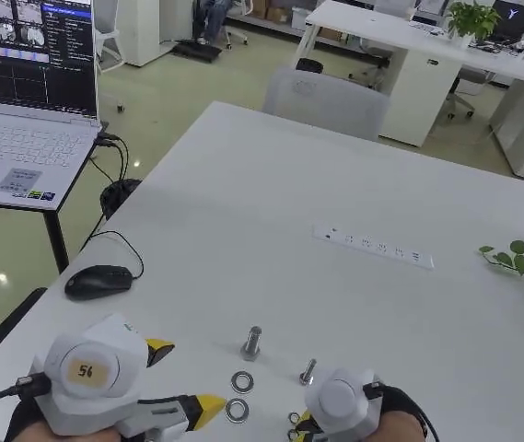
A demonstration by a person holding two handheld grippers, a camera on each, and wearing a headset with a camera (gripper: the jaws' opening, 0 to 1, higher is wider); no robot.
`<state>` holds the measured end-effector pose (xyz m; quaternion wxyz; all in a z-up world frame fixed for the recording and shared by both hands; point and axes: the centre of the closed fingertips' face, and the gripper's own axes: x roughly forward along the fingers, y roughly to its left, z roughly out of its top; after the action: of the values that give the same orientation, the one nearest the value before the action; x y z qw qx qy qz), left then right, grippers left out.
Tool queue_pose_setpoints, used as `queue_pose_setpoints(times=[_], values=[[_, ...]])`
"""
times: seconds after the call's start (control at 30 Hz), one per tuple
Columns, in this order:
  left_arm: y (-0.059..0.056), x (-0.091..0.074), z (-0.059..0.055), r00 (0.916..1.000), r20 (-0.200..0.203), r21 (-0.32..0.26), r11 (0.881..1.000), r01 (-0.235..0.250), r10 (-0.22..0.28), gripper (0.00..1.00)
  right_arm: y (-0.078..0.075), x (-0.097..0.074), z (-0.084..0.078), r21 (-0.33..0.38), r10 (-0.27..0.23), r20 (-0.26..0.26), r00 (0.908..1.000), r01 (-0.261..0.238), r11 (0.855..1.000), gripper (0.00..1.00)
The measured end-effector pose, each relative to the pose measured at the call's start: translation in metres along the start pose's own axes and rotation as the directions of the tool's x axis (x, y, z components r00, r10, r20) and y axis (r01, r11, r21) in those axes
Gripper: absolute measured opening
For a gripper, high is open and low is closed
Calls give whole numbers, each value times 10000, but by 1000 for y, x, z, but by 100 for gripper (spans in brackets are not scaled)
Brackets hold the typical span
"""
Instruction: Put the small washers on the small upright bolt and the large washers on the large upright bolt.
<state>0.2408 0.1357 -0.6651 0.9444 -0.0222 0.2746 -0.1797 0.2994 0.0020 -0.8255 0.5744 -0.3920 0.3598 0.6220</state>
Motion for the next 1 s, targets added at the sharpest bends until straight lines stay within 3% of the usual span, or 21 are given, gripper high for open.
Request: queue_pose_setpoints(times=[0.3, 0.8, 1.0], values=[[-3, 1, 0, 10000, -62, 49, 10000, 56, -56, 59, 0, -2, -2, 347, -130, 132, 9998, 125, 9993, 15], [-5, 2, 0, 10000, -23, -12, 10000, 5, -5, 58, -11, -11, -21, 1417, -476, 308, 9984, 428, 9890, 15], [-7, 1, 0, 10000, -58, 43, 10000, 58, -58, 58, -10, -11, -21, 839, -265, 265, 9993, 241, 9962, 16]])
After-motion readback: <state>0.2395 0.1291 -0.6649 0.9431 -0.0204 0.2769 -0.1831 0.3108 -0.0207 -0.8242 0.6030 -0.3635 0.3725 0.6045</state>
